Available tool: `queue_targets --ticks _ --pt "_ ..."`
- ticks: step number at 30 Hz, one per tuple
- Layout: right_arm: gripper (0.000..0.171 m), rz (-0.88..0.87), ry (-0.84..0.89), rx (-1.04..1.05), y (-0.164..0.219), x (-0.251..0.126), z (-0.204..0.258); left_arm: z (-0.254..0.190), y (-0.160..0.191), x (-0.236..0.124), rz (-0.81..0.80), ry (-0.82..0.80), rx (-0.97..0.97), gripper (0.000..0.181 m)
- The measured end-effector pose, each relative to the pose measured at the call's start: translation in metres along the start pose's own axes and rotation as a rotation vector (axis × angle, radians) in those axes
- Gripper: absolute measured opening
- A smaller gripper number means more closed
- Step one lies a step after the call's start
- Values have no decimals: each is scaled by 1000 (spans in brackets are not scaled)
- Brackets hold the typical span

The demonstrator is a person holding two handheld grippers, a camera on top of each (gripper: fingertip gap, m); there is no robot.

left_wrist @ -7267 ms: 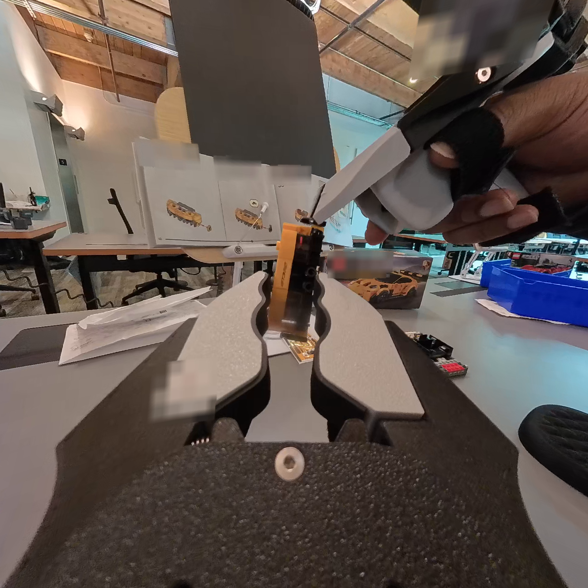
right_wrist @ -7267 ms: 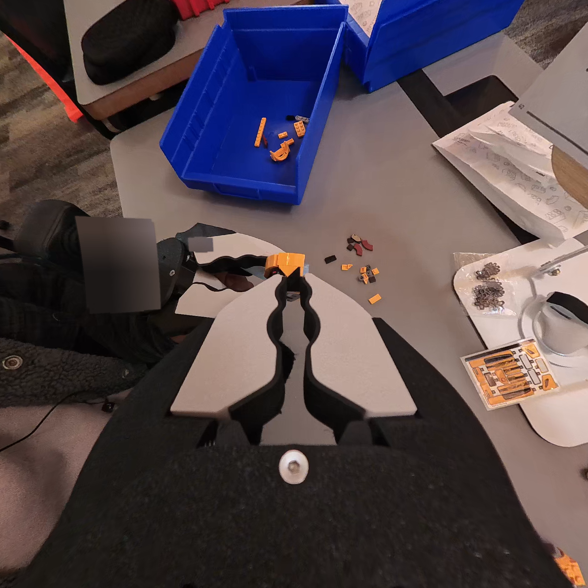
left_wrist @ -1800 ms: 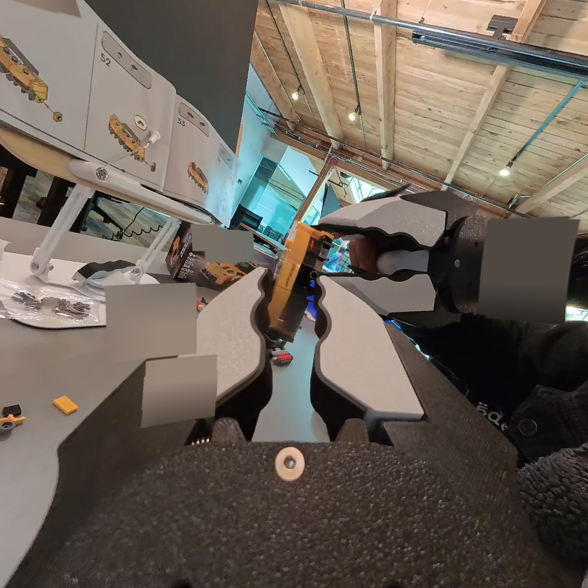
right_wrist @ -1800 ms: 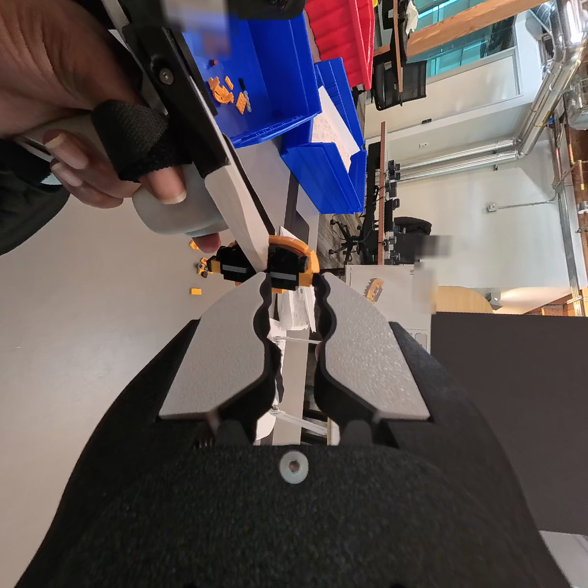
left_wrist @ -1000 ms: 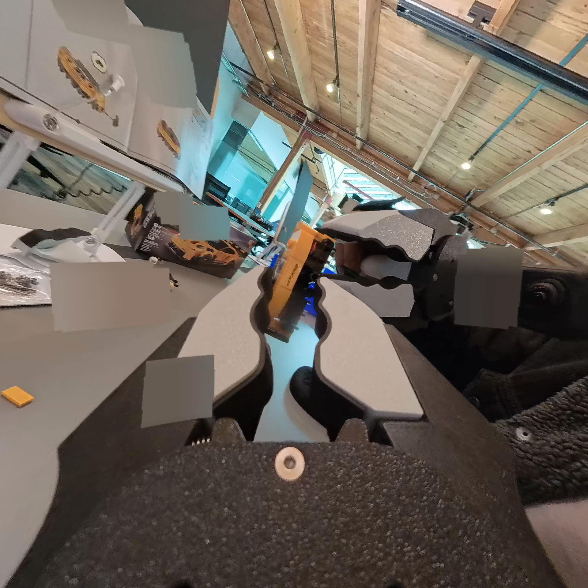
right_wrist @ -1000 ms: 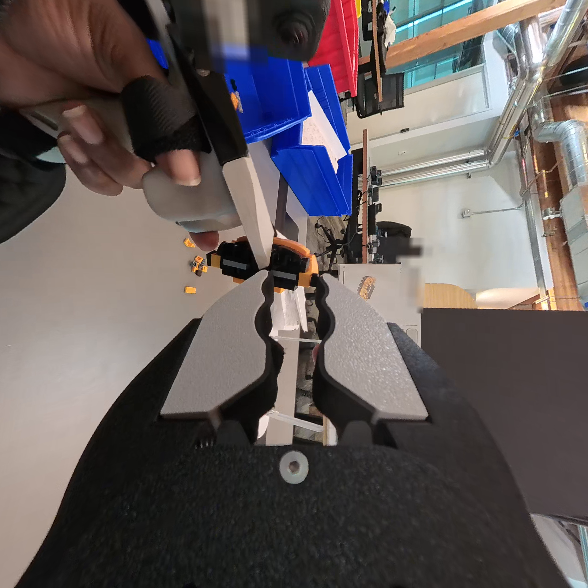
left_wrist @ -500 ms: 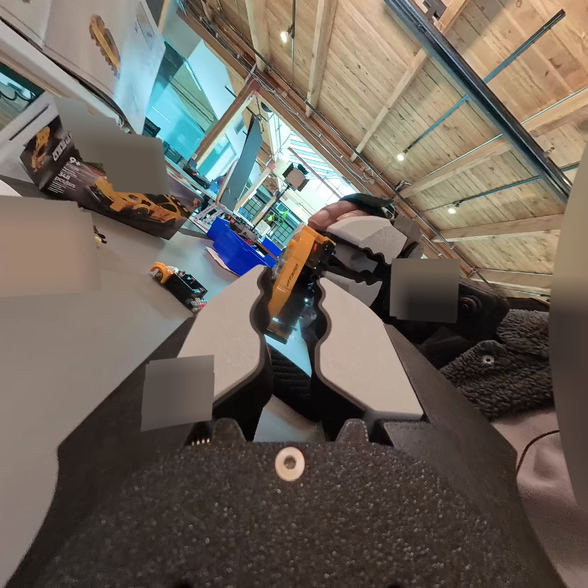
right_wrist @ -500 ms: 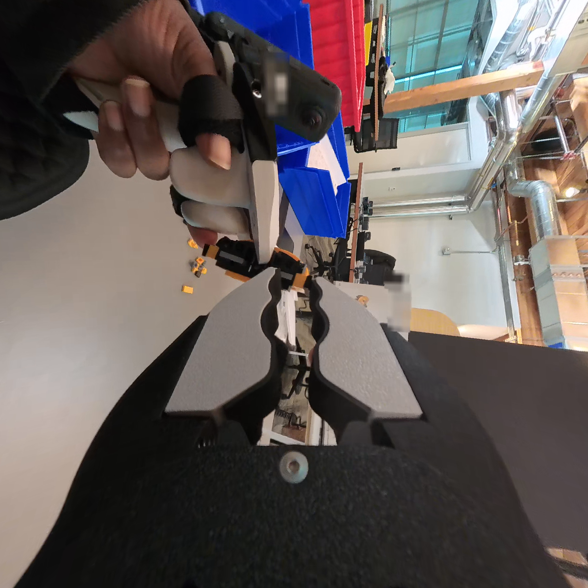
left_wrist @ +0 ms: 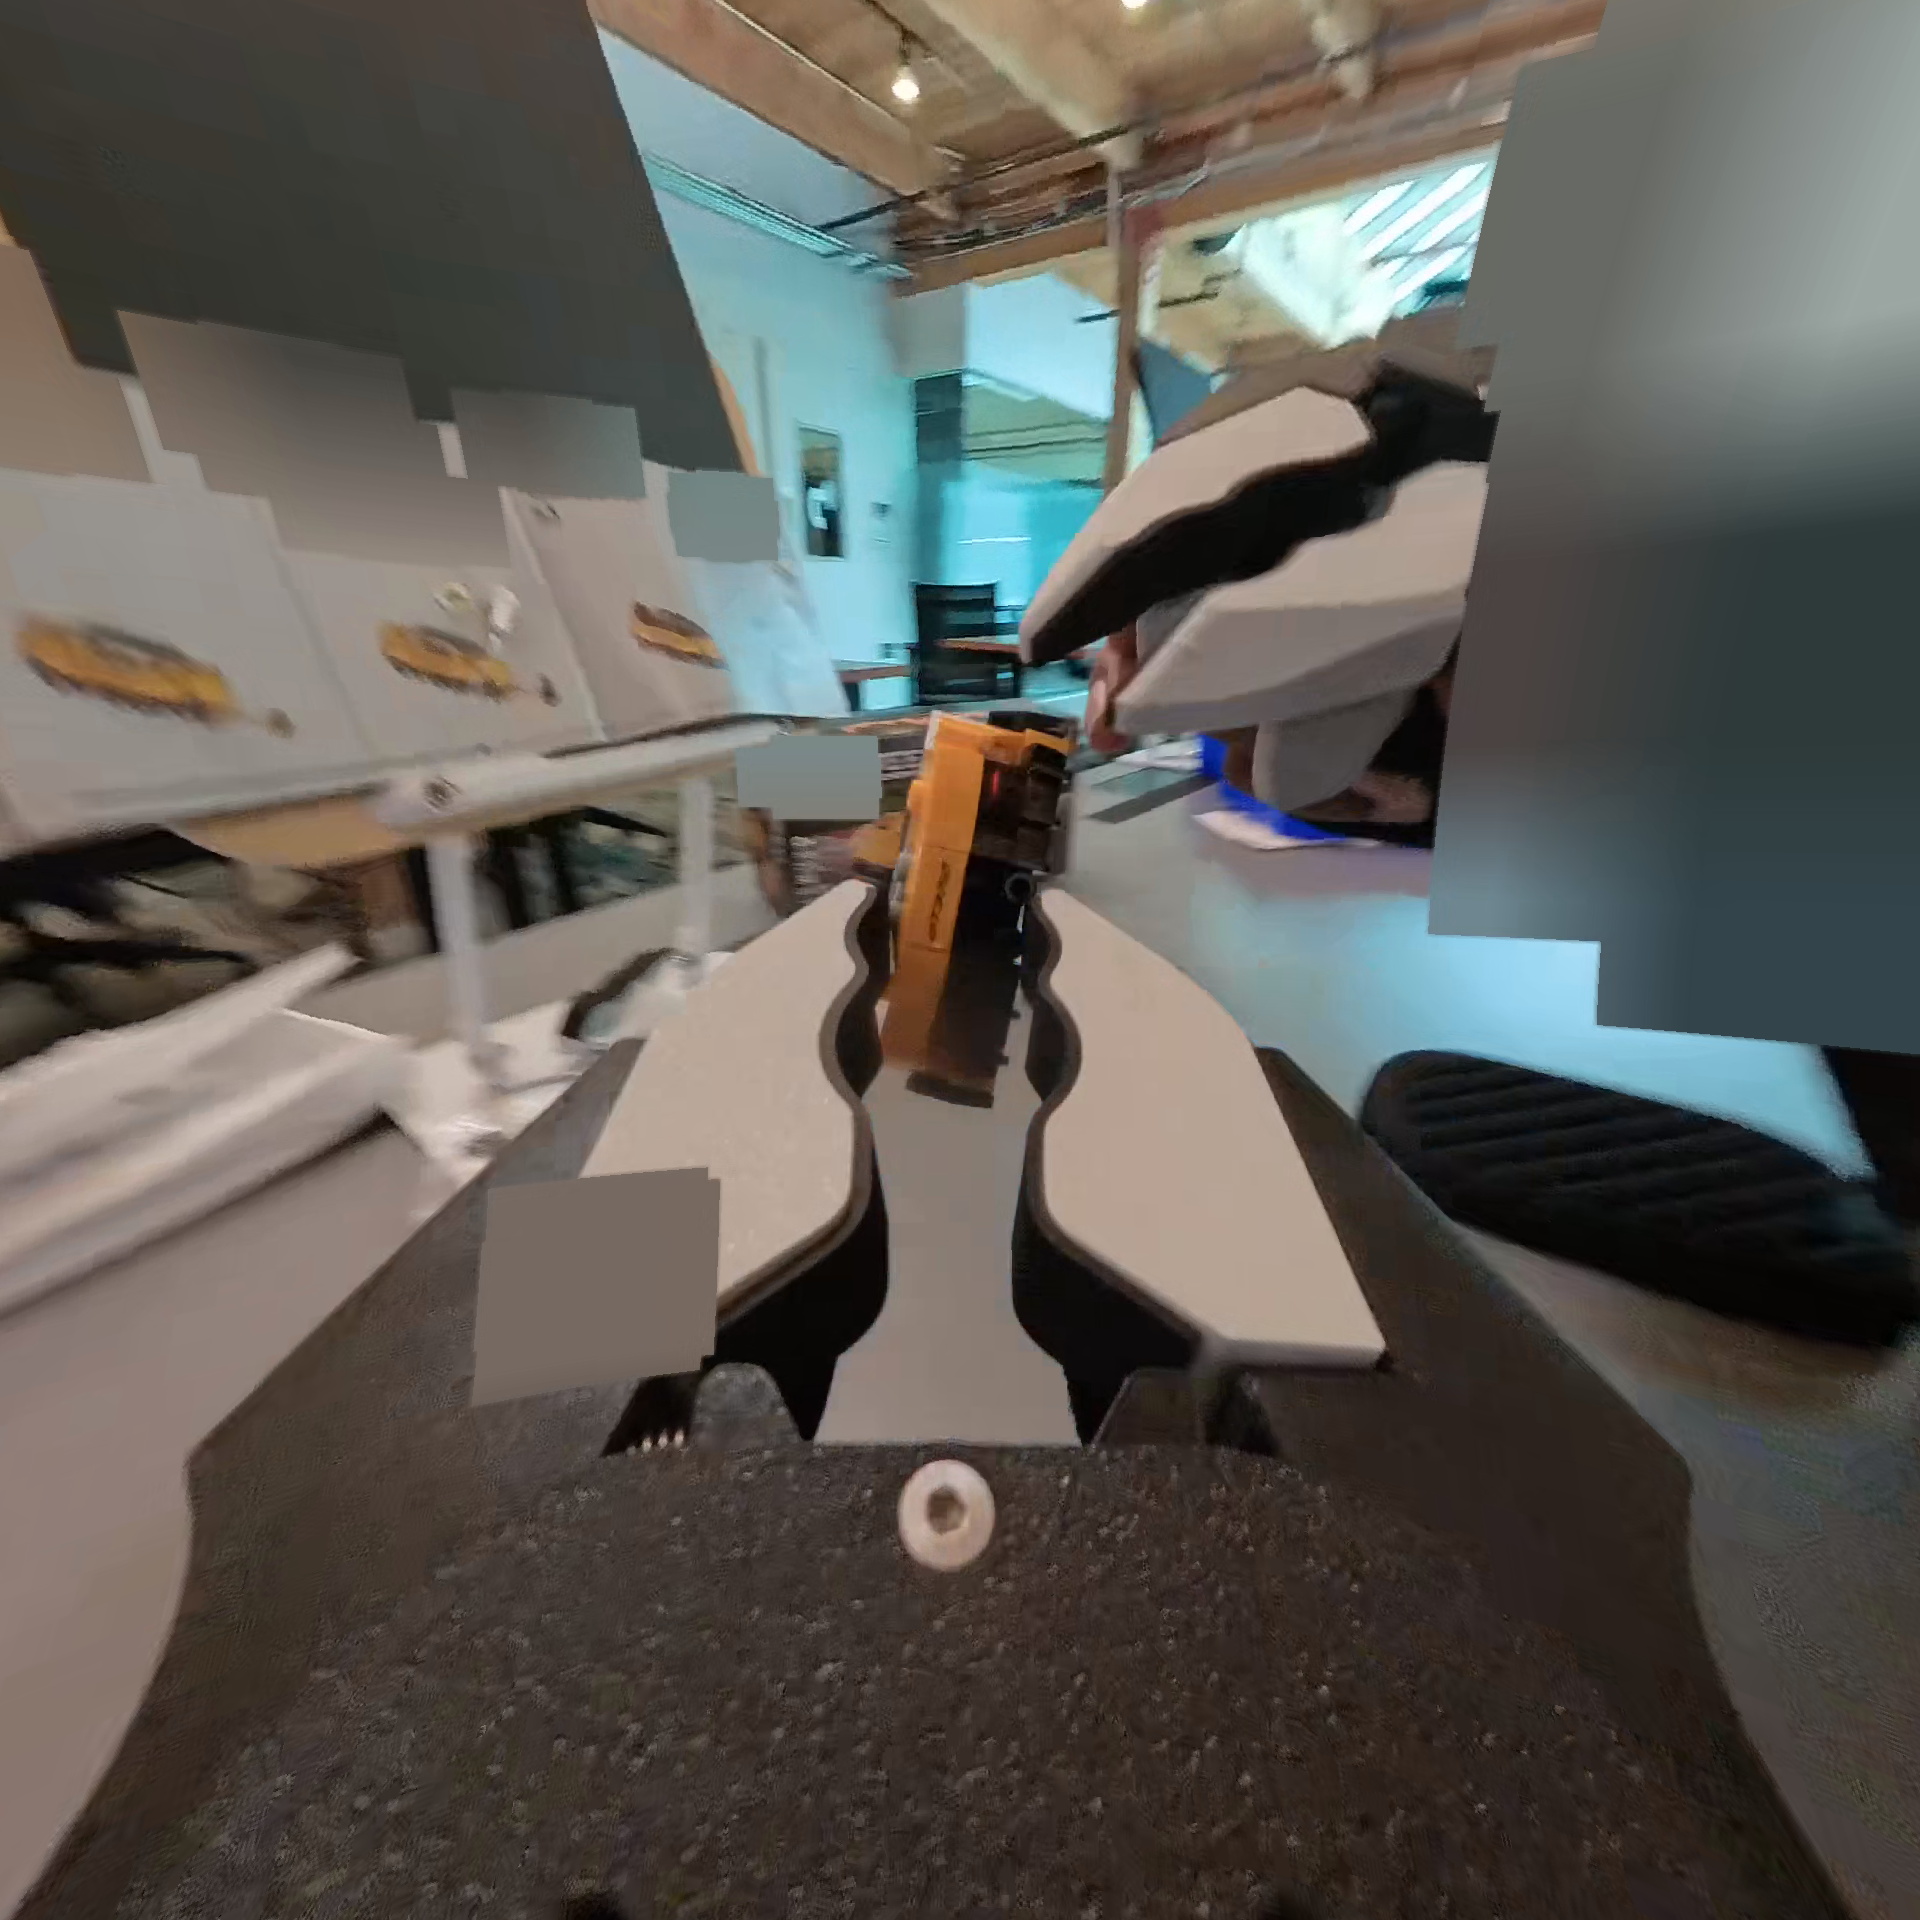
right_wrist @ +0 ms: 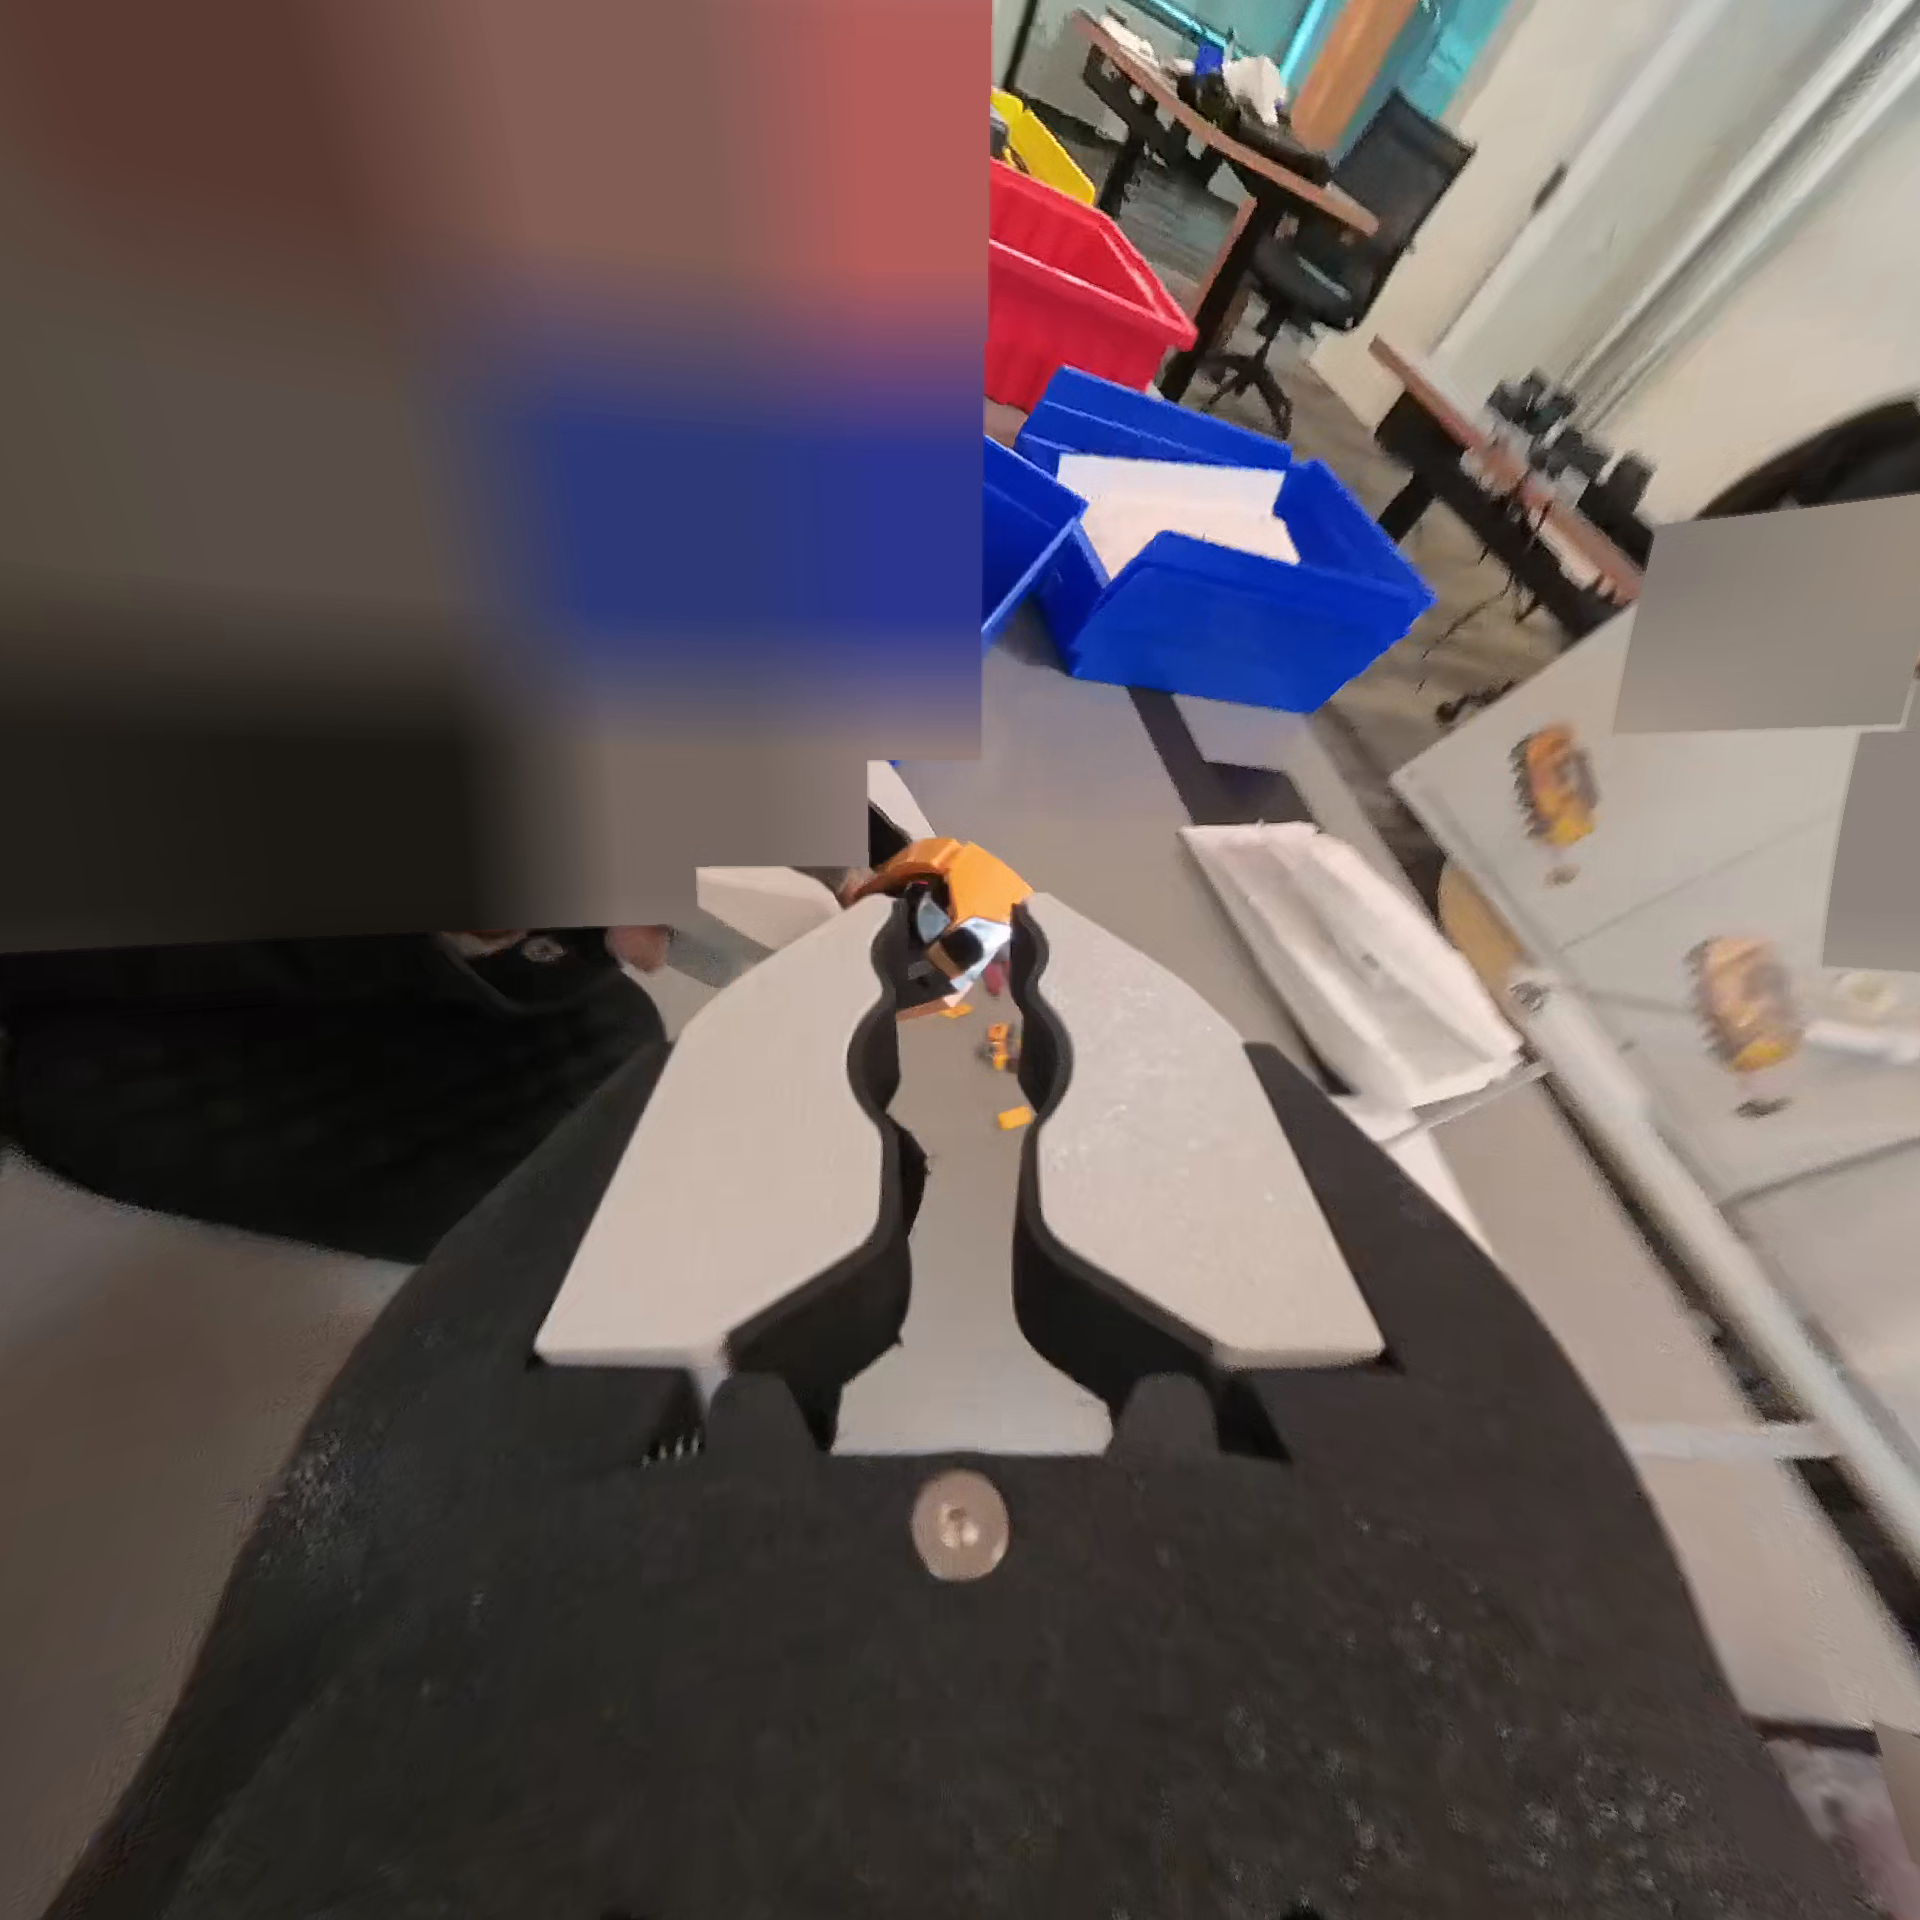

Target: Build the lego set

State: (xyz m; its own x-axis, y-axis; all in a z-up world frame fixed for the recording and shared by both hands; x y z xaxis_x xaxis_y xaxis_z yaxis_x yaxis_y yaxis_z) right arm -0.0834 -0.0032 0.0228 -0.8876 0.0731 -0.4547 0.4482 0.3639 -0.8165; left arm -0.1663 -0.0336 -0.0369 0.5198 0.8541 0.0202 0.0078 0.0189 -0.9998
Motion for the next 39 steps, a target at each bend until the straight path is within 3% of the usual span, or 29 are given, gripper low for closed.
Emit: queue_targets --ticks 1,12,29,39 --pt "16 7 -5 47 2 0 -1 -2 -1 0 -2 -37 57 25" --pt "11 -13 -214 255 8 -6 -3 -11 -6 -2 -27 -163 331 25" --pt "12 41 -289 260 20 -10 1 -22 -2 4 30 -239 599 24" --pt "11 69 -255 159 21 -8 2 -20 1 5 84 -203 521 24"
Point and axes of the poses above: each gripper's, where its closed fingertips meet, x out along the fingers, y out of its underside, z = x × y across the jaws, the point moved 5 cm from there along -x, back along the fingers, and after that the axes turned 8 degrees about z, right-handed, at the moved point
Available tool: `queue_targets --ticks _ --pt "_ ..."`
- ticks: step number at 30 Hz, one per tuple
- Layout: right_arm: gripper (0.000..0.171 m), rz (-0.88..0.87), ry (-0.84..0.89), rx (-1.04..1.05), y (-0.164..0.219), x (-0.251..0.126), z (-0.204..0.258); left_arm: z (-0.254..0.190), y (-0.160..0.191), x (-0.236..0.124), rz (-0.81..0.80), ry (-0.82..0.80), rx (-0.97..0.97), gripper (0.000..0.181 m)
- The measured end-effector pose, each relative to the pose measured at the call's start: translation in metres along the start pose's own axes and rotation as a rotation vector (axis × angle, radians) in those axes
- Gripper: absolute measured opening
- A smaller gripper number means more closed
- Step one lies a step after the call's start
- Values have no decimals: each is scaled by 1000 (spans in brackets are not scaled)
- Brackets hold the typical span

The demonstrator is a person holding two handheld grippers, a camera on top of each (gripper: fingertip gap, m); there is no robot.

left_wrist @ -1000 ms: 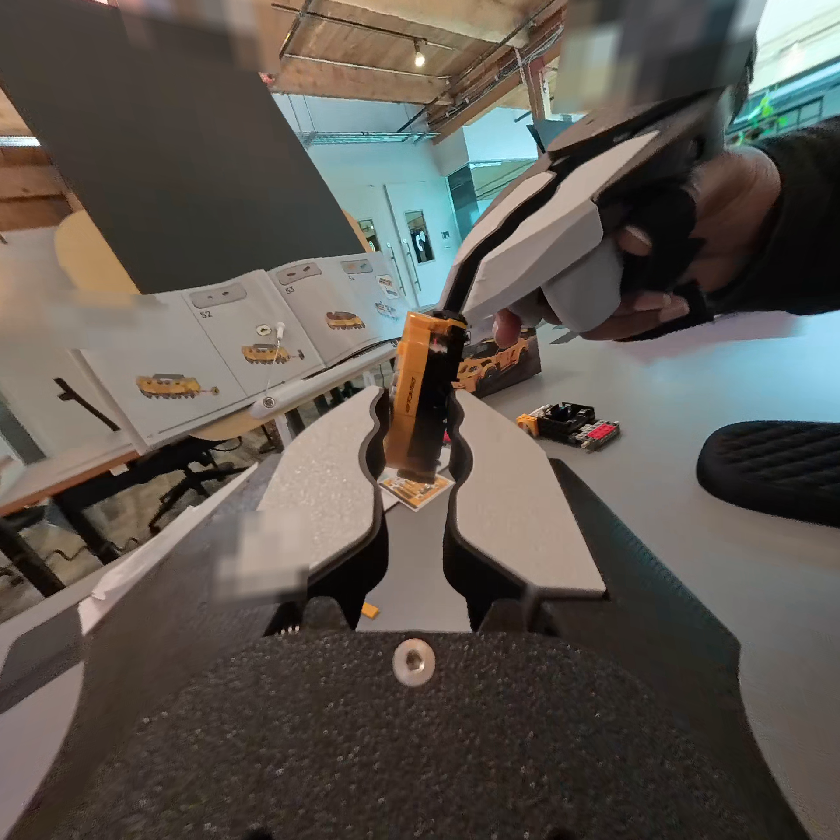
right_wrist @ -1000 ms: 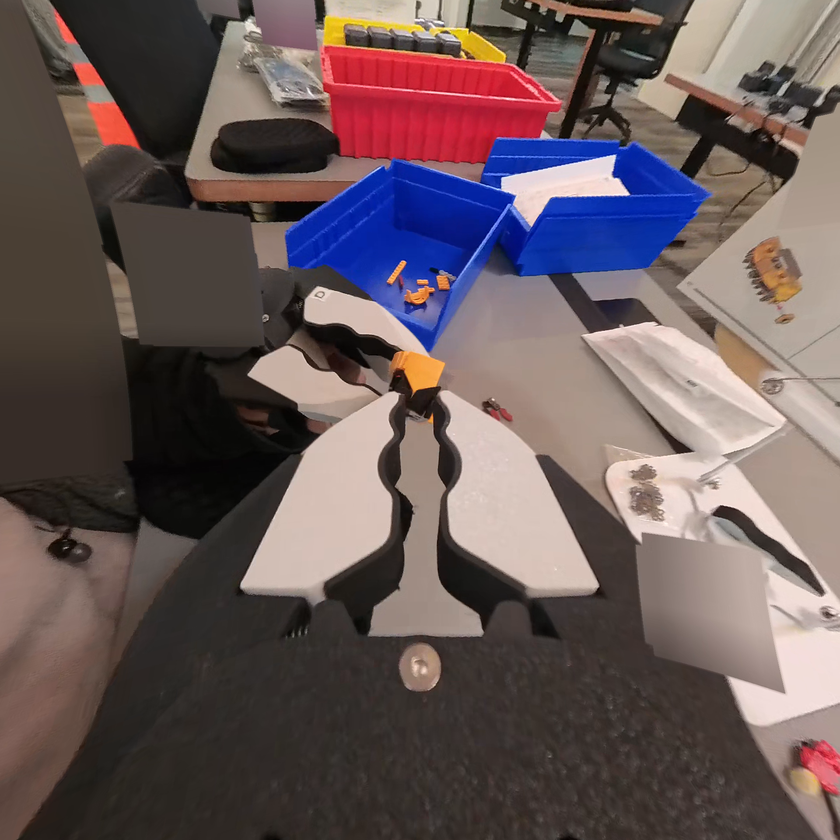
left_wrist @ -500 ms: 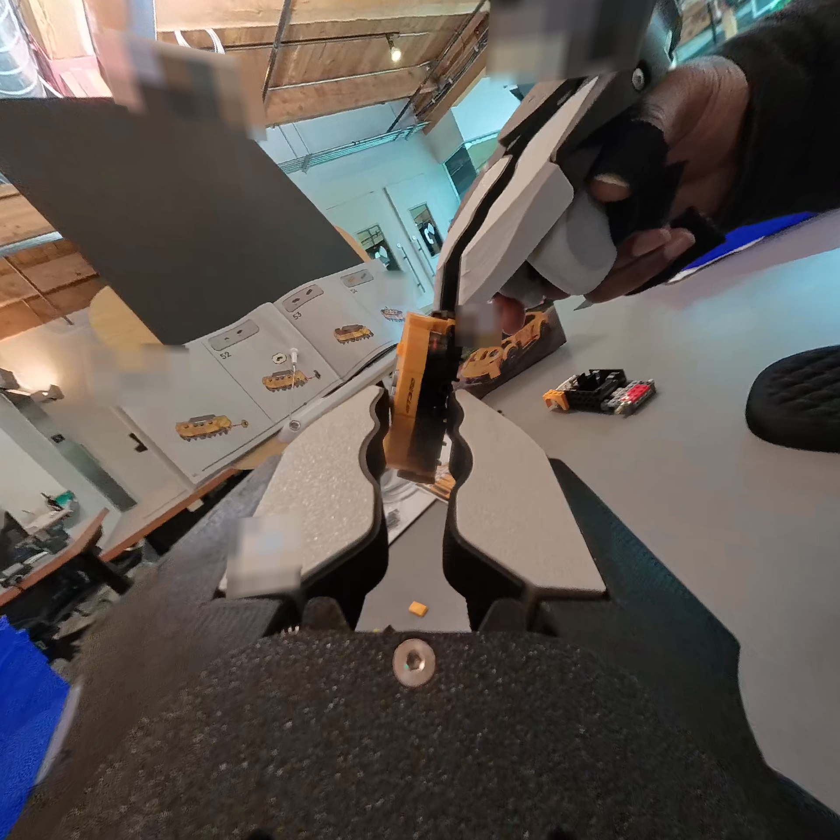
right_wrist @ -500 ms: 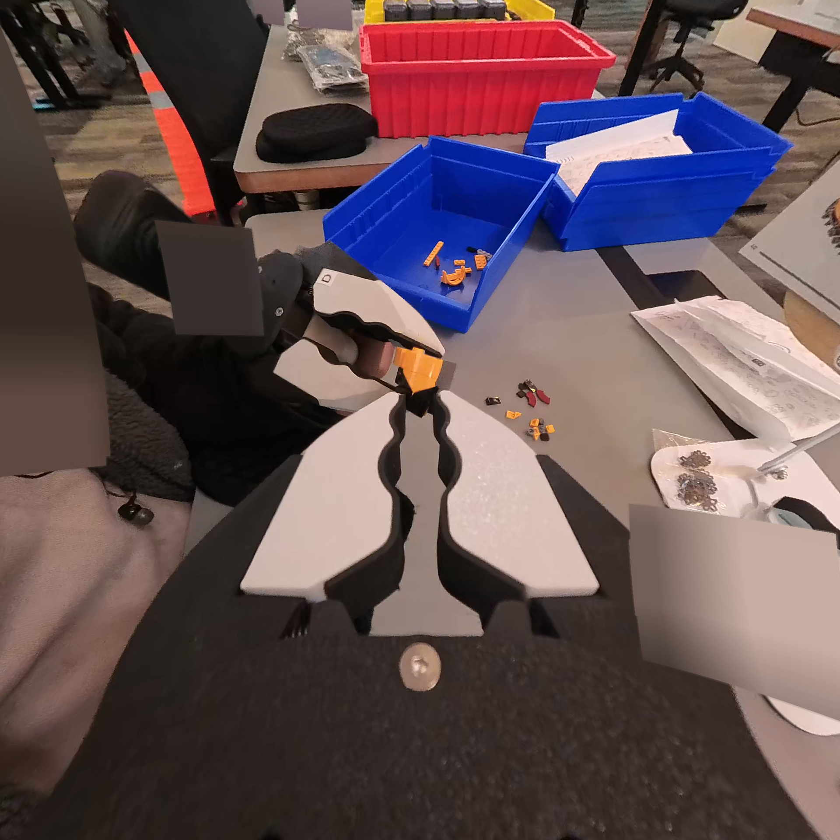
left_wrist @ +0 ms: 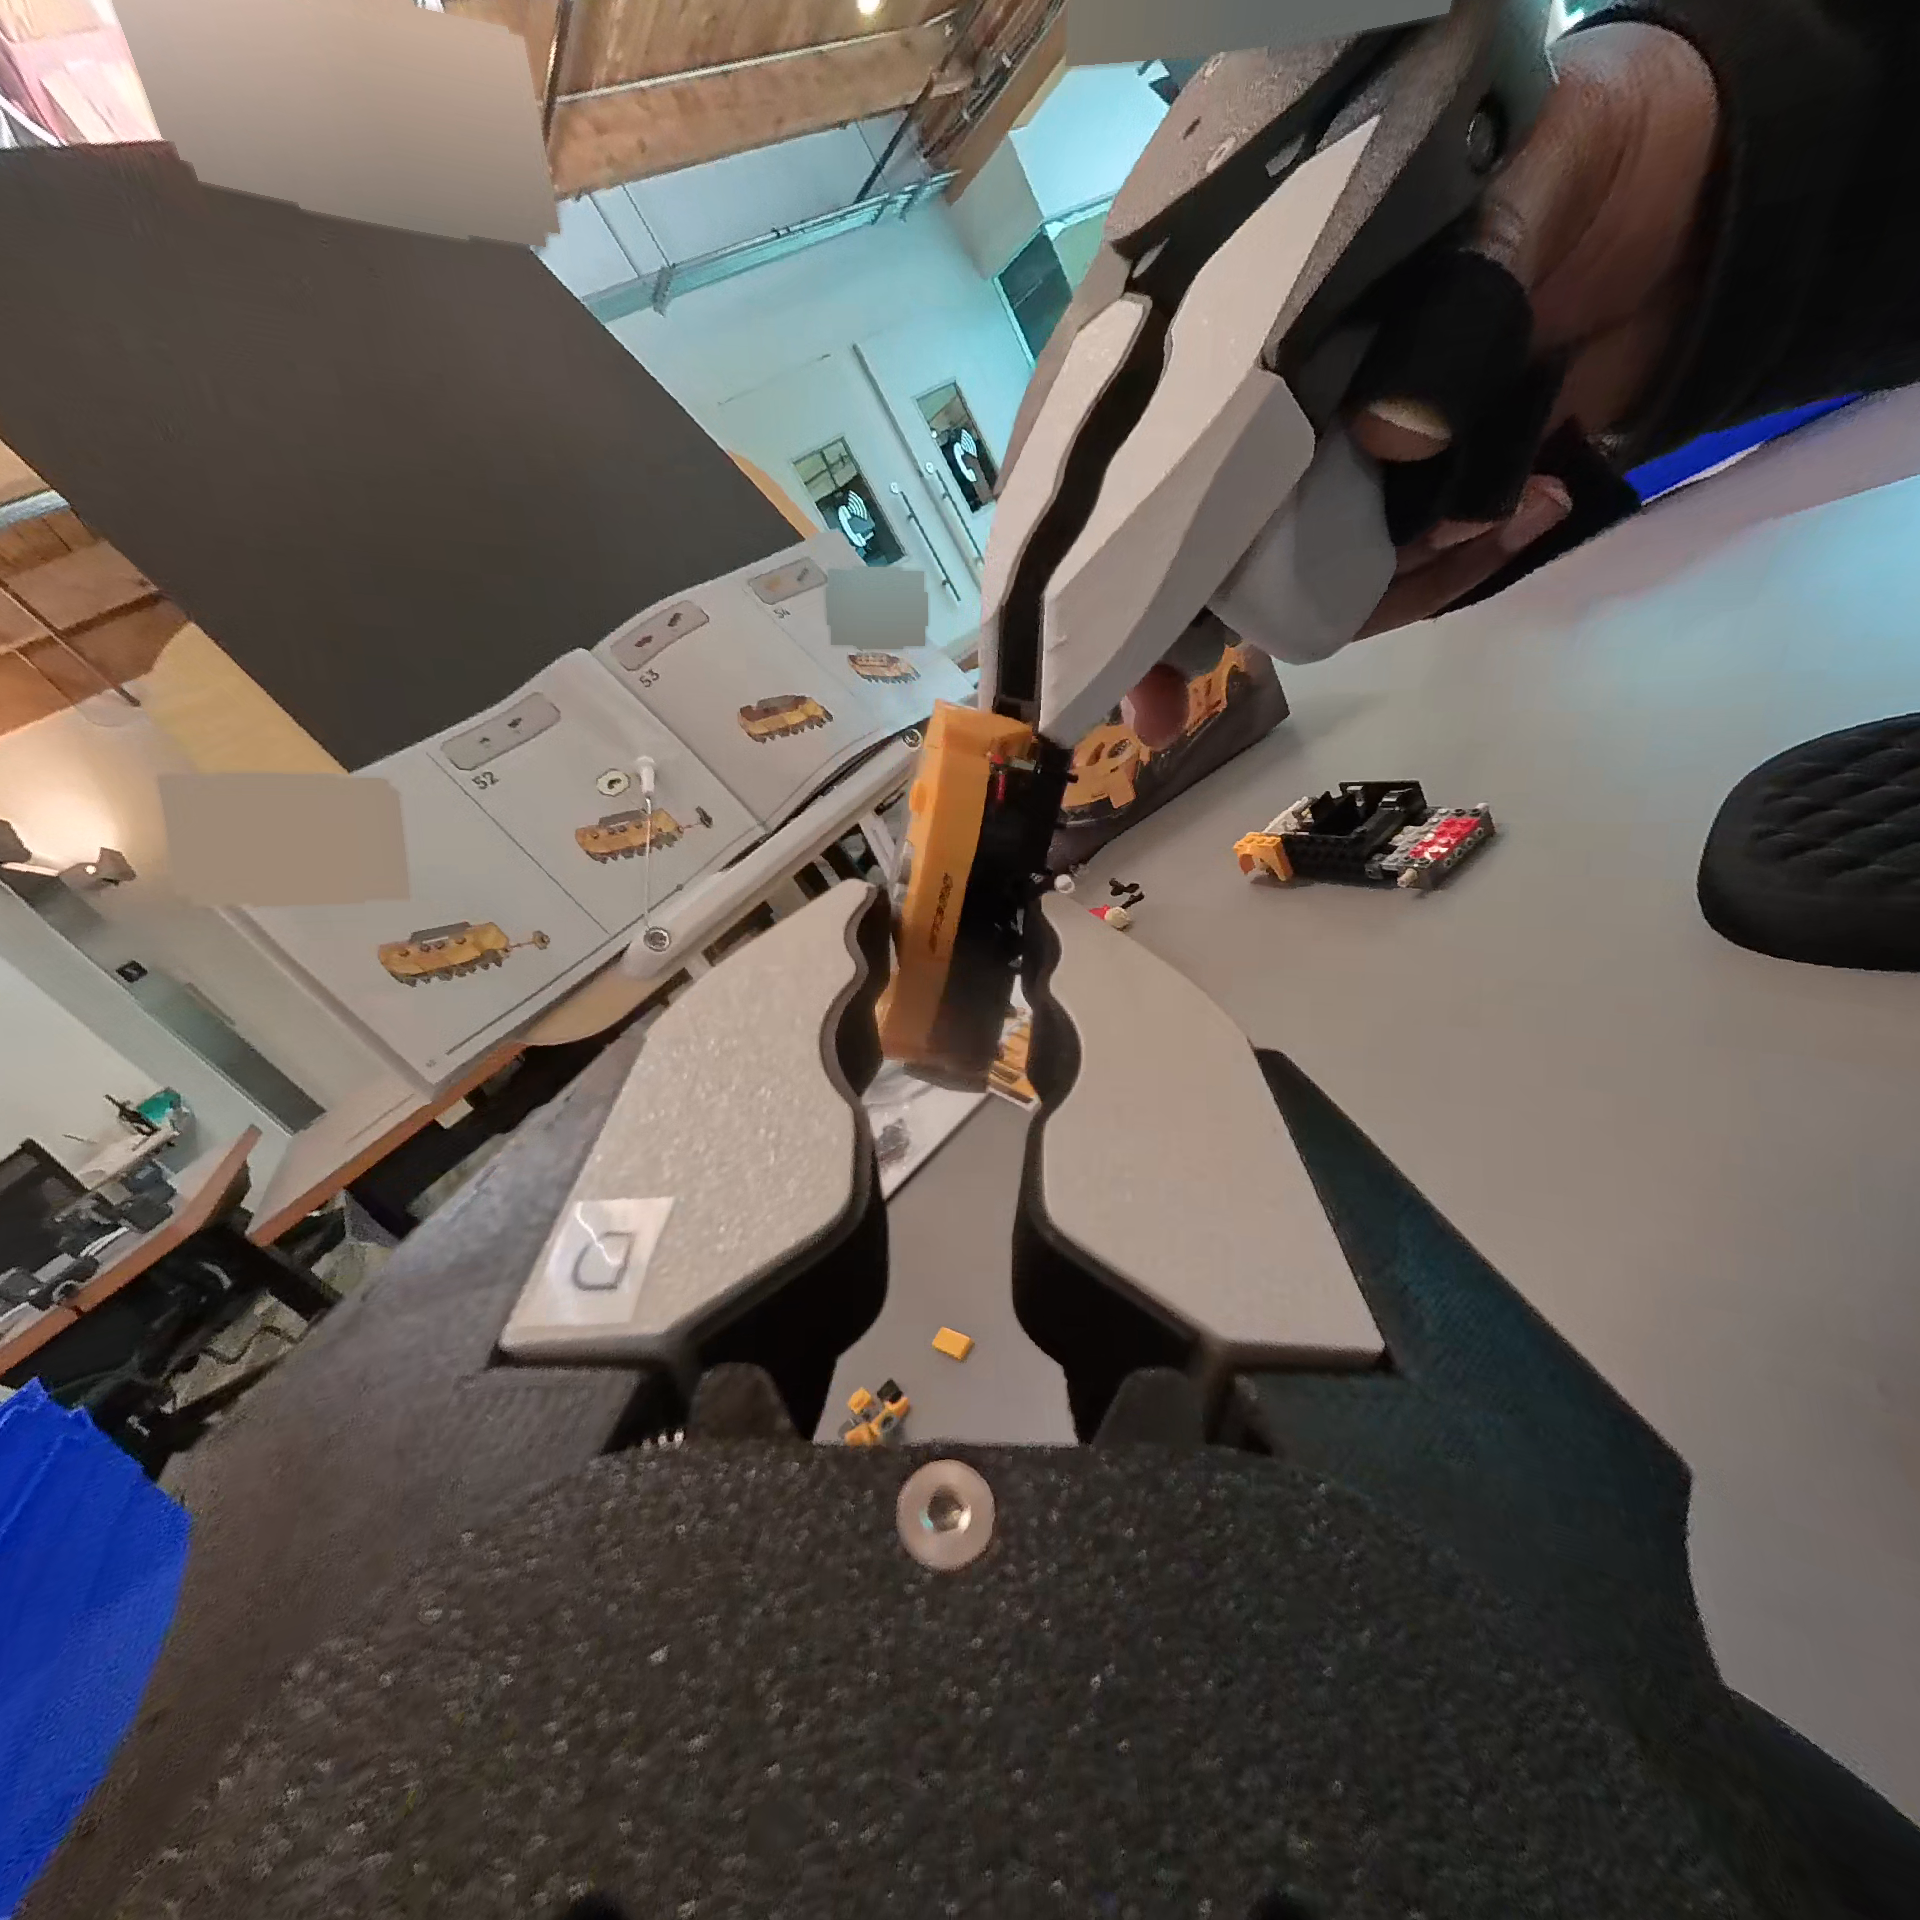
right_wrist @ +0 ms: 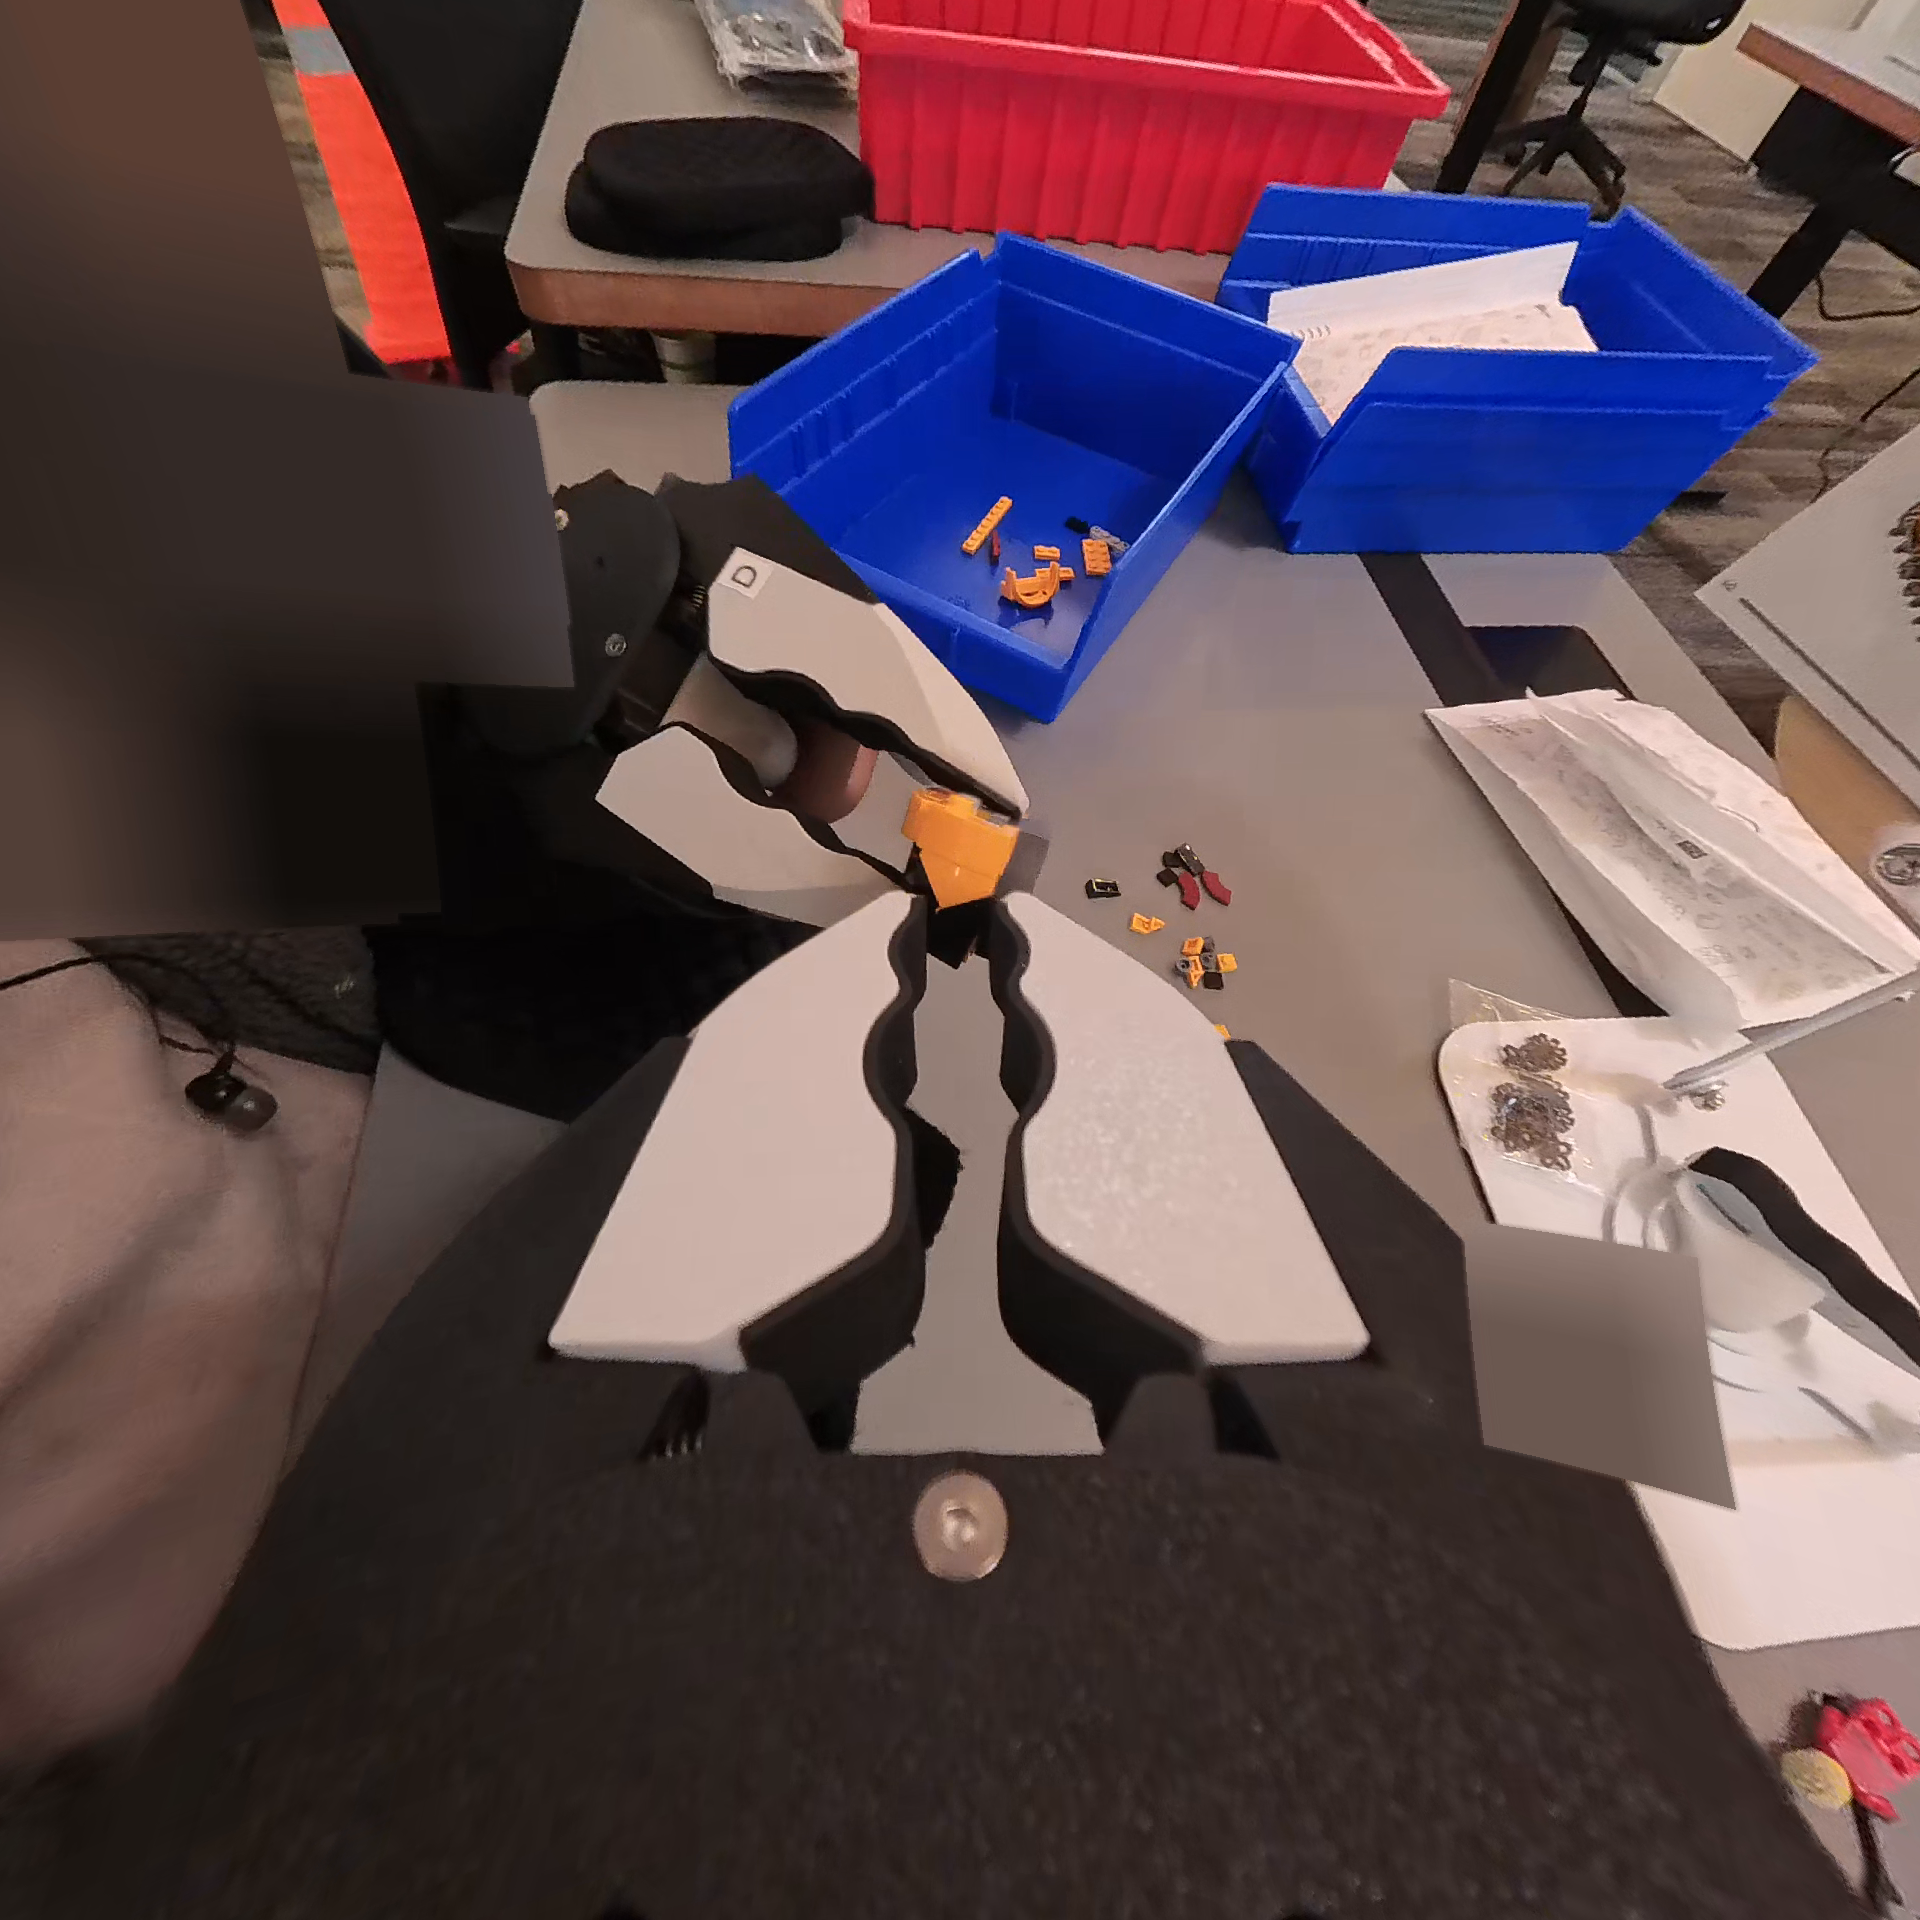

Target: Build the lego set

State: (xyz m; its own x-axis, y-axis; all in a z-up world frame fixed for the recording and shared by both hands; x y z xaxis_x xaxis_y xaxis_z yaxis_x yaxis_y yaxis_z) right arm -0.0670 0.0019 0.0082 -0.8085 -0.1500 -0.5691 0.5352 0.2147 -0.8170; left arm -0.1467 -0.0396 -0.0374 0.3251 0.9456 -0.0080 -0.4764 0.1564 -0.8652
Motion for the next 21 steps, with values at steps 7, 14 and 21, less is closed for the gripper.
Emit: queue_targets --ticks 7,14,21 --pt "13 31 -1 -6 2 -2 -2 -2 0 2 27 24 -17 25" --pt "14 -86 -233 167 11 -13 -2 -4 -2 -3 -38 34 52 24" --pt "10 -41 -202 166 26 -7 1 -15 0 2 12 33 142 24"
Point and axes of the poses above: each gripper's, where its closed fingertips meet, x out along the fingers, y out of its underside, z = x × y across the jaws, the point moved 5 cm from there along -x, back along the fingers, and after that the axes turned 8 degrees about z, right-handed, at the moved point
